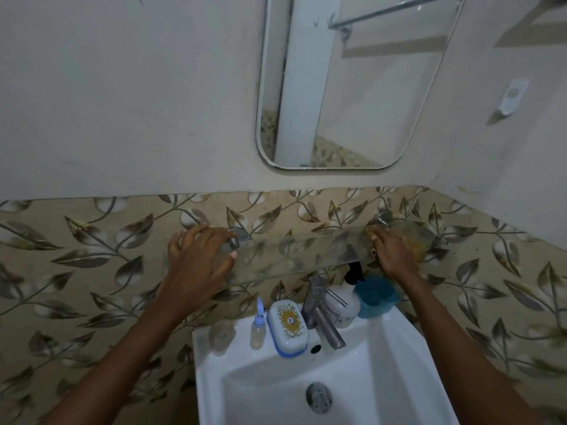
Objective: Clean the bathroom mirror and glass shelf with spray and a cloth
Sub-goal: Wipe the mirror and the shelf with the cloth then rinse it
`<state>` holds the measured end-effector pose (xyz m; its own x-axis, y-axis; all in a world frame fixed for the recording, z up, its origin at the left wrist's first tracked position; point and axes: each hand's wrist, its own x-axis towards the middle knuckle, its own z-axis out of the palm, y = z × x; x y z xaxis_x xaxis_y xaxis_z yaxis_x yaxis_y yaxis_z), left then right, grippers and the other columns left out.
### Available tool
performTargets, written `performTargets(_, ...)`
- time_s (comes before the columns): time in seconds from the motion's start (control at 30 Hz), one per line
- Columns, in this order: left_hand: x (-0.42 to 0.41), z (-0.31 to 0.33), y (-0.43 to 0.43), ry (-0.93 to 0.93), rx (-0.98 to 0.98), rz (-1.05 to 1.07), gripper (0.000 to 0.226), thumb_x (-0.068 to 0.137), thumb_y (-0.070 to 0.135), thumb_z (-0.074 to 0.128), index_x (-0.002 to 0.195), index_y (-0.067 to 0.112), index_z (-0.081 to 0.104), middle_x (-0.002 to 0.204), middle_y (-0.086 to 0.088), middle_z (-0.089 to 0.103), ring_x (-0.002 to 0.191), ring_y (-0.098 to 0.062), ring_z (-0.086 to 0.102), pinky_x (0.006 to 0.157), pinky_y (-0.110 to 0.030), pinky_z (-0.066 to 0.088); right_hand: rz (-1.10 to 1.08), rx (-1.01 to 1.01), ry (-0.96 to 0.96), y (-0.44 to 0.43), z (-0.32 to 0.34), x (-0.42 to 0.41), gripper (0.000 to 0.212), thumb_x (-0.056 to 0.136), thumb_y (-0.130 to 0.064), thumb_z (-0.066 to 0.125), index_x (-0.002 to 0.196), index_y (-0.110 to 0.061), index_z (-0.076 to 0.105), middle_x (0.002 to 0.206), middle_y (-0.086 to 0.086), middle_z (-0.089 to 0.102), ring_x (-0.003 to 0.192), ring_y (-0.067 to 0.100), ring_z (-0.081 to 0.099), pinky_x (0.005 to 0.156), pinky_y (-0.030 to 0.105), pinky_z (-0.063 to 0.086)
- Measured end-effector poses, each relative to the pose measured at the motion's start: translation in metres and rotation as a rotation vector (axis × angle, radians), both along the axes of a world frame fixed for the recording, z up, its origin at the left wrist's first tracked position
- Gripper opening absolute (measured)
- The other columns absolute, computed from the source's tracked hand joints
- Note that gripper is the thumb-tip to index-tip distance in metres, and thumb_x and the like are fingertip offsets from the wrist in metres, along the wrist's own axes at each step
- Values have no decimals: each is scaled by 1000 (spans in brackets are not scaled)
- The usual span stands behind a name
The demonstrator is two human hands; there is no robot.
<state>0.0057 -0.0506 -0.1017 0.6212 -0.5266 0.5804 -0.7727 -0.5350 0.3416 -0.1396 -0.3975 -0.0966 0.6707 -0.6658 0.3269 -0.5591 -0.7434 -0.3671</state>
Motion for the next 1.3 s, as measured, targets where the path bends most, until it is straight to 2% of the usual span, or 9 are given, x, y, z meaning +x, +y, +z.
performTargets(0.23, 0, 1, 0, 3, -11, -6, 57, 79, 56, 26, 120, 28, 53, 129, 2, 55, 132, -23, 32, 107, -48, 16, -81, -123, -35, 7, -10, -30, 40, 100, -25, 30, 132, -13, 50, 133, 18, 55, 129, 32, 45, 107, 46, 30)
performTargets(0.4, 0, 1, 0, 2, -21, -7, 55, 79, 57, 28, 117, 28, 54, 128, 4, 56, 130, -24, 35, 106, -49, 18, -220, -11, 42, -1, 2, -79, 43, 100, -29, 26, 102, -1, 58, 102, 27, 64, 93, 39, 61, 74, 38, 44)
performTargets(0.5, -1, 3, 1, 2, -40, -14, 55, 78, 57, 28, 117, 28, 55, 127, 4, 56, 129, -24, 35, 106, -48, 18, -185, 147, 17, -8, 29, -95, 43, 100, -25, 29, 97, 5, 59, 97, 29, 64, 88, 41, 61, 79, 48, 51)
performTargets(0.7, 0, 3, 1, 20, -59, -16, 55, 79, 58, 29, 117, 29, 55, 128, 3, 56, 131, -24, 34, 106, -49, 18, -92, 879, -635, -12, 90, -93, 23, 96, -26, 44, 90, -11, 62, 90, 12, 62, 77, 27, 59, 69, 39, 49)
performTargets(0.87, -1, 1, 1, 31, -62, -4, 55, 79, 59, 30, 117, 30, 56, 129, 2, 56, 131, -24, 34, 106, -50, 19, -16, 1255, -797, -14, 93, -46, 23, 97, -23, 43, 89, -12, 61, 90, 9, 65, 84, 22, 59, 71, 38, 53)
performTargets(1.0, 1, 1, 0, 47, -76, 5, 54, 78, 60, 31, 116, 32, 57, 130, 4, 55, 132, -23, 34, 106, -47, 18, -76, 969, -567, -13, 83, -13, 23, 95, -28, 46, 81, -14, 58, 77, 7, 58, 71, 21, 54, 75, 38, 45)
performTargets(1.1, 2, 1, 0, 48, -80, 8, 55, 77, 60, 31, 116, 31, 58, 129, 3, 56, 131, -23, 35, 106, -48, 19, 92, 633, -349, -3, 78, -9, 28, 97, -28, 41, 106, -10, 60, 86, 5, 56, 71, 16, 51, 66, 30, 40)
performTargets(1.2, 1, 0, 0, 49, -79, 9, 57, 77, 61, 31, 116, 30, 58, 130, 3, 55, 132, -23, 34, 106, -48, 18, 326, 286, 67, 10, 62, -10, 37, 100, -23, 36, 133, -12, 47, 118, 6, 52, 98, 18, 53, 73, 22, 42)
performTargets(1.3, 0, 1, 0, 50, -83, 2, 56, 76, 61, 31, 114, 31, 60, 129, 5, 55, 131, -22, 34, 106, -47, 17, 388, 97, 356, 5, 36, -10, 48, 99, -26, 38, 145, -12, 30, 156, 7, 22, 141, 26, 24, 110, 39, 27)
